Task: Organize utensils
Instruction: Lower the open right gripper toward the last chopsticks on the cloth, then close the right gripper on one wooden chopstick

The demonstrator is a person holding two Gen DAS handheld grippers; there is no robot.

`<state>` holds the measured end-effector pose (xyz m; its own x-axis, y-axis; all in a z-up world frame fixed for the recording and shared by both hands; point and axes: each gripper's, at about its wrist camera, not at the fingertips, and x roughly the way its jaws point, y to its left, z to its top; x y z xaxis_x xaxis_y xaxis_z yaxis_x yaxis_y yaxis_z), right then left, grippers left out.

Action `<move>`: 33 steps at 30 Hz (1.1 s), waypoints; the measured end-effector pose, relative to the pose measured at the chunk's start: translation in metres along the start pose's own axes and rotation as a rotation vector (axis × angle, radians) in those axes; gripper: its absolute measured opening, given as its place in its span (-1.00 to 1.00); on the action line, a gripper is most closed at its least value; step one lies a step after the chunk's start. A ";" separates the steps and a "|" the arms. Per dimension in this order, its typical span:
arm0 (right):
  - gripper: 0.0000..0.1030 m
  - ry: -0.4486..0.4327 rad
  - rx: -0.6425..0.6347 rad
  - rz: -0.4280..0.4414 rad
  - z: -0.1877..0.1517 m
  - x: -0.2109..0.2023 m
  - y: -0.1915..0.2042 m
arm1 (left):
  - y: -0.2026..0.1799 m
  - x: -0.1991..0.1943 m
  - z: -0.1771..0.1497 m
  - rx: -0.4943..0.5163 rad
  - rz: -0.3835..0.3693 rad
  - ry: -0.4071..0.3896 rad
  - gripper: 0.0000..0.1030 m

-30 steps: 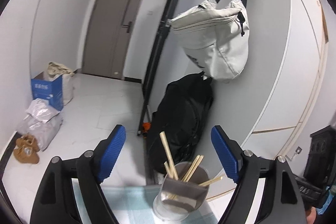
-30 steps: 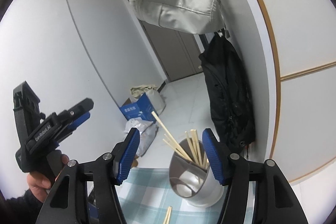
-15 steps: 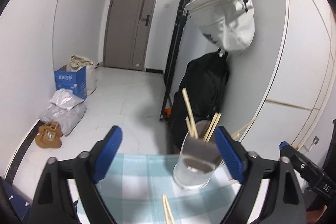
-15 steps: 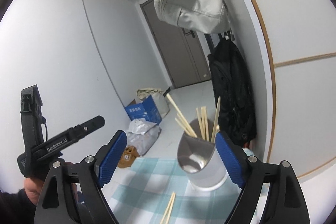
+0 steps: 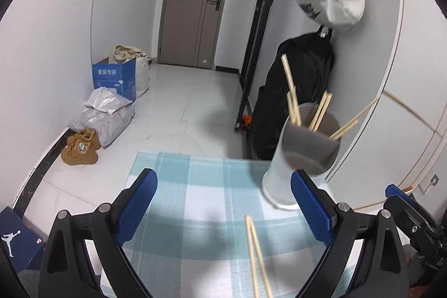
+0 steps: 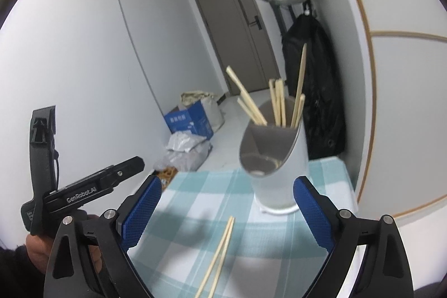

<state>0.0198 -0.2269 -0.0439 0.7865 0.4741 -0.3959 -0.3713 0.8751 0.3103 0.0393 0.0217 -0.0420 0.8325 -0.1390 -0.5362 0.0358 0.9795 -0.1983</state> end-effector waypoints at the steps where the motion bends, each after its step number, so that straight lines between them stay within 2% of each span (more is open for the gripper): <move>1: 0.86 0.014 -0.007 -0.004 -0.005 0.004 0.001 | 0.001 0.003 -0.004 0.002 0.002 0.004 0.82; 10: 0.82 0.199 -0.002 -0.039 -0.035 0.051 0.000 | 0.022 0.029 -0.033 -0.022 -0.004 0.066 0.82; 15: 0.78 0.302 -0.025 -0.090 -0.044 0.082 -0.001 | 0.044 0.046 -0.031 -0.072 0.057 0.100 0.82; 16: 0.73 0.323 -0.025 -0.100 -0.046 0.088 -0.002 | 0.049 0.048 -0.029 -0.083 0.077 0.104 0.82; 17: 0.56 0.358 -0.018 -0.108 -0.048 0.098 -0.003 | 0.054 0.050 -0.028 -0.096 0.106 0.105 0.82; 18: 0.50 0.388 -0.010 -0.107 -0.050 0.107 -0.004 | 0.060 0.052 -0.028 -0.114 0.123 0.112 0.82; 20: 0.46 0.451 -0.015 -0.114 -0.053 0.125 -0.005 | 0.071 0.056 -0.029 -0.152 0.117 0.145 0.82; 23: 0.29 0.519 -0.037 -0.124 -0.057 0.144 -0.004 | 0.080 0.060 -0.030 -0.190 0.115 0.180 0.82; 24: 0.17 0.550 -0.050 -0.135 -0.058 0.152 -0.003 | 0.082 0.060 -0.030 -0.197 0.118 0.188 0.82; 27: 0.07 0.603 -0.086 -0.140 -0.060 0.164 0.003 | 0.086 0.055 -0.029 -0.213 0.121 0.176 0.82; 29: -0.25 0.646 -0.151 -0.167 -0.062 0.173 0.011 | 0.087 0.052 -0.028 -0.213 0.120 0.165 0.82; 33: -0.41 0.727 -0.240 -0.215 -0.068 0.186 0.021 | 0.097 0.056 -0.027 -0.243 0.113 0.174 0.82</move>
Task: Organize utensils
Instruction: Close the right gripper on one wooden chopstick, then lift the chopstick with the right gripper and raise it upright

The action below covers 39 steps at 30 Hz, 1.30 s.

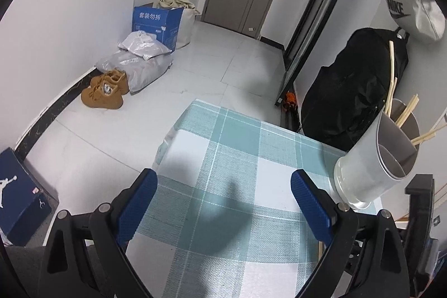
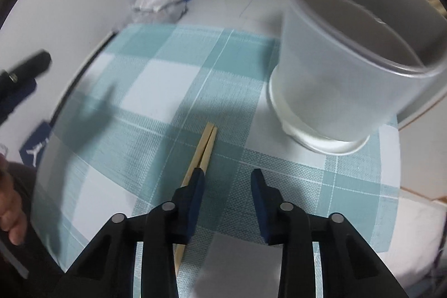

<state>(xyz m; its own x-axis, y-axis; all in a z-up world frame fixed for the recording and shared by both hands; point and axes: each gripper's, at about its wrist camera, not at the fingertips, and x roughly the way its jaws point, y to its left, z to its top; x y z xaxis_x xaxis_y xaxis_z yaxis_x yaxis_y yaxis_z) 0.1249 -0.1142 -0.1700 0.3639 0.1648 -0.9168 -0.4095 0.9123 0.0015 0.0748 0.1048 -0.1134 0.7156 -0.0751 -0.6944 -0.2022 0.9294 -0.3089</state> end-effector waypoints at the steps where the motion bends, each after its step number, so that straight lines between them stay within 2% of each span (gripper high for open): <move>1: -0.49 0.002 0.000 -0.005 0.001 -0.001 0.001 | 0.003 0.000 0.001 -0.012 -0.003 0.005 0.82; 2: -0.54 0.015 -0.007 -0.004 0.002 0.000 0.003 | 0.006 -0.001 0.001 -0.024 -0.008 0.008 0.82; 9: -0.57 0.081 -0.092 -0.052 0.010 0.008 0.020 | 0.023 0.000 0.005 -0.094 -0.027 0.035 0.82; 15: -0.58 0.076 -0.073 -0.056 0.023 0.011 0.020 | 0.030 -0.001 0.006 -0.109 -0.011 0.032 0.82; 20: -0.89 0.070 -0.048 -0.021 0.027 0.014 0.018 | 0.035 0.002 0.007 -0.116 -0.027 0.049 0.82; 26: -0.92 0.050 -0.068 0.004 0.027 0.014 0.028 | 0.033 0.009 0.006 -0.103 -0.056 0.088 0.82; 30: -0.92 -0.033 -0.037 0.058 0.023 -0.013 0.025 | 0.025 0.011 0.002 -0.058 -0.071 0.108 0.82; 33: -0.92 -0.120 0.011 0.103 0.016 -0.042 0.011 | 0.016 0.017 -0.003 -0.029 -0.113 0.156 0.82; 39: -0.92 -0.296 0.224 0.240 -0.017 -0.090 -0.042 | -0.009 0.026 -0.021 0.052 -0.195 0.266 0.82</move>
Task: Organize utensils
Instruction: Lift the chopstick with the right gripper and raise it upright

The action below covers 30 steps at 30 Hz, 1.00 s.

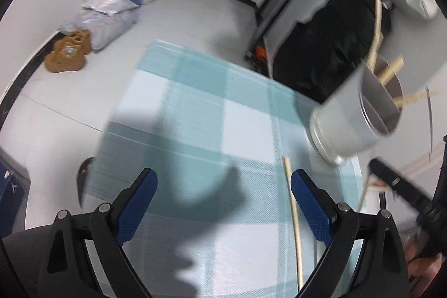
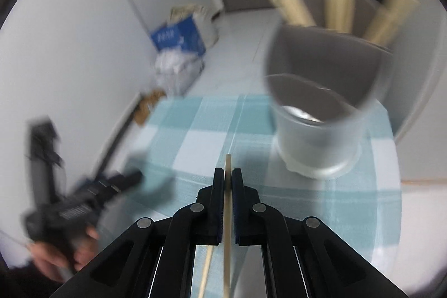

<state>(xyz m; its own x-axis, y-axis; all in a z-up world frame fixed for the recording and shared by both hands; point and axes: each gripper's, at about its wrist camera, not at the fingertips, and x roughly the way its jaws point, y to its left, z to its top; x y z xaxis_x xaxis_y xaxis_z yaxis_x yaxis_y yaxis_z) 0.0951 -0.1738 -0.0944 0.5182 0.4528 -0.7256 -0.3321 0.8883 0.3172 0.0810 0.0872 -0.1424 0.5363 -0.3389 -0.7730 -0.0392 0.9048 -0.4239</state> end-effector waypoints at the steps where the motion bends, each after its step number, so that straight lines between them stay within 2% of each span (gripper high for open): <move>1: -0.92 -0.032 0.051 0.014 -0.002 -0.008 -0.009 | -0.005 0.002 -0.002 0.021 -0.001 0.012 0.82; 5: -0.92 -0.125 0.233 0.088 -0.014 -0.034 -0.043 | -0.025 0.007 -0.012 0.120 -0.009 0.055 0.82; 7: -0.92 -0.151 0.308 0.114 -0.024 -0.042 -0.065 | -0.035 0.010 -0.014 0.158 0.018 0.071 0.82; 13: -0.91 -0.167 0.429 0.156 -0.046 -0.047 -0.108 | -0.057 0.019 -0.010 0.197 0.046 0.138 0.82; 17: -0.91 -0.204 0.453 0.197 -0.043 -0.047 -0.113 | -0.070 0.031 -0.002 0.239 0.146 0.166 0.81; 22: -0.91 -0.261 0.515 0.263 -0.042 -0.049 -0.123 | -0.078 0.043 0.004 0.244 0.199 0.197 0.68; 25: -0.91 -0.272 0.554 0.283 -0.044 -0.051 -0.133 | -0.082 0.049 0.004 0.262 0.229 0.216 0.38; 27: -0.91 -0.285 0.572 0.286 -0.044 -0.054 -0.138 | -0.082 0.056 0.002 0.276 0.243 0.257 0.20; 28: -0.91 -0.290 0.576 0.288 -0.044 -0.054 -0.140 | -0.082 0.060 0.001 0.285 0.256 0.272 0.03; 30: -0.91 -0.298 0.576 0.296 -0.043 -0.055 -0.142 | -0.087 0.059 0.001 0.321 0.275 0.273 -0.13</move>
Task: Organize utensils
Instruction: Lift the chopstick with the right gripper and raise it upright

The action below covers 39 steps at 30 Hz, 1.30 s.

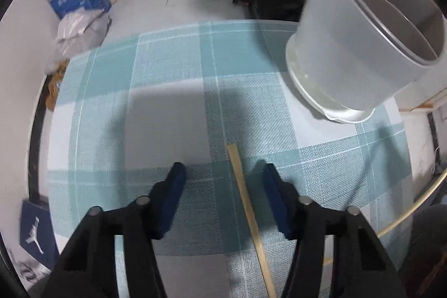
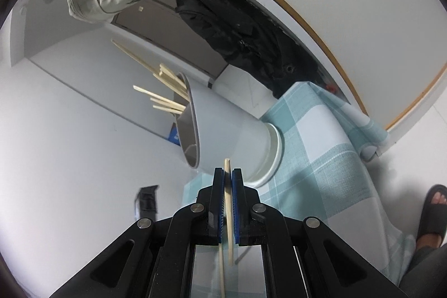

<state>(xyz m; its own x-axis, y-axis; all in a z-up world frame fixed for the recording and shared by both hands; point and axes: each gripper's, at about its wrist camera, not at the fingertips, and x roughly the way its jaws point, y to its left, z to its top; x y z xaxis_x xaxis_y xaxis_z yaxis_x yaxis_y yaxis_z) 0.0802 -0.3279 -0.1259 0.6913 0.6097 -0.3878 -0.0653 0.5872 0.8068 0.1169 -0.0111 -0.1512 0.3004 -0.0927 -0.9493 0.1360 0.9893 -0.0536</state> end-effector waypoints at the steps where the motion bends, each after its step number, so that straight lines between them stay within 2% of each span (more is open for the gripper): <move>1: -0.91 -0.005 -0.008 0.001 0.001 -0.002 0.001 | -0.001 -0.001 0.000 0.010 0.004 0.000 -0.23; 2: -0.91 -0.008 -0.015 0.002 0.001 -0.003 0.003 | -0.003 -0.002 0.001 0.014 -0.003 0.002 -0.40; 3: -0.91 -0.010 -0.021 0.005 0.001 -0.003 0.004 | -0.005 -0.003 0.002 0.019 -0.009 0.006 -0.47; 5: -0.91 -0.007 -0.030 0.002 0.001 -0.002 0.005 | -0.009 -0.004 0.003 0.028 -0.017 0.016 -0.83; 7: -0.91 0.001 -0.028 -0.006 0.001 -0.002 0.004 | -0.015 -0.004 0.004 0.047 -0.014 0.019 -0.93; 10: -0.91 0.005 -0.025 -0.009 0.001 -0.002 0.002 | -0.019 -0.002 0.005 0.065 -0.007 0.012 -0.95; 14: -0.91 -0.009 -0.049 -0.013 0.000 -0.006 0.005 | -0.015 -0.005 0.012 0.033 -0.023 0.003 -0.96; 18: -0.91 0.005 -0.095 -0.044 -0.005 -0.003 0.011 | -0.011 -0.031 0.011 0.020 -0.057 -0.114 -0.96; 22: -0.91 0.013 -0.114 -0.056 -0.010 -0.003 0.014 | -0.010 -0.066 -0.004 0.028 -0.094 -0.272 -0.96; 26: -0.91 0.019 -0.138 -0.067 -0.015 -0.002 0.017 | -0.008 -0.093 -0.018 0.021 -0.122 -0.387 -0.96; 31: -0.91 0.015 -0.160 -0.081 -0.020 -0.003 0.021 | -0.017 -0.116 -0.021 0.012 -0.189 -0.459 -0.96; 39: -0.90 -0.002 -0.215 -0.090 -0.025 -0.006 0.029 | -0.021 -0.136 -0.032 0.060 -0.207 -0.542 -0.96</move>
<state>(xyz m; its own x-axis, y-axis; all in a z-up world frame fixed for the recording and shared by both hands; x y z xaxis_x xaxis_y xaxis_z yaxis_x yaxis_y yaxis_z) 0.0559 -0.3011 -0.1118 0.7027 0.5485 -0.4532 -0.1544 0.7394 0.6553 0.0436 -0.0153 -0.0309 0.6997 -0.3440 -0.6262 0.2918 0.9376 -0.1891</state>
